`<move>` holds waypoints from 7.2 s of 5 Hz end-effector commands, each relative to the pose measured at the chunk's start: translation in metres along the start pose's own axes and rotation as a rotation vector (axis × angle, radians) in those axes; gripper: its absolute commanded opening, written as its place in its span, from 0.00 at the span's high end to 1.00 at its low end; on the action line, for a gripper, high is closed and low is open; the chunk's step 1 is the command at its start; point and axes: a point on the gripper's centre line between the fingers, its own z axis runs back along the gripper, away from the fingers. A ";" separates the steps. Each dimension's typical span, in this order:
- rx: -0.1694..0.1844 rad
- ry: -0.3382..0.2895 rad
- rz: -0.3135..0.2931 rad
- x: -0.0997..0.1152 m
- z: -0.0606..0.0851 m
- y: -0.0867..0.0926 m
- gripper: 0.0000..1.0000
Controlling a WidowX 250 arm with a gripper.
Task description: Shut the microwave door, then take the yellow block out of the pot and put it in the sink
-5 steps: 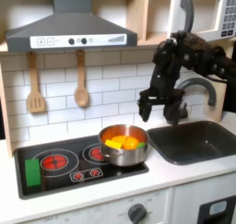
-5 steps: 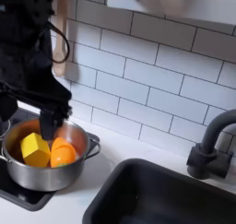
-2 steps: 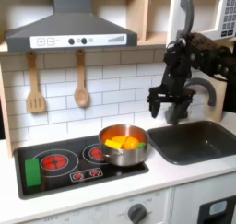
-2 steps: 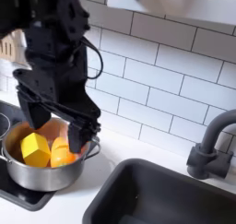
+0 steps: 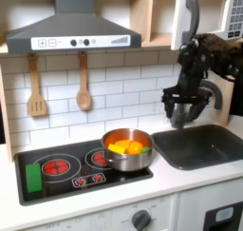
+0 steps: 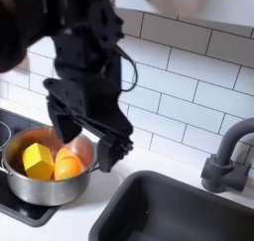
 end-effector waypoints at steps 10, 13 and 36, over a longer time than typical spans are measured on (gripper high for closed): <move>-0.075 -0.124 -0.062 0.093 0.004 0.014 0.00; -0.063 -0.119 -0.030 0.101 0.002 0.029 0.00; 0.122 0.184 0.460 -0.013 -0.042 0.142 0.00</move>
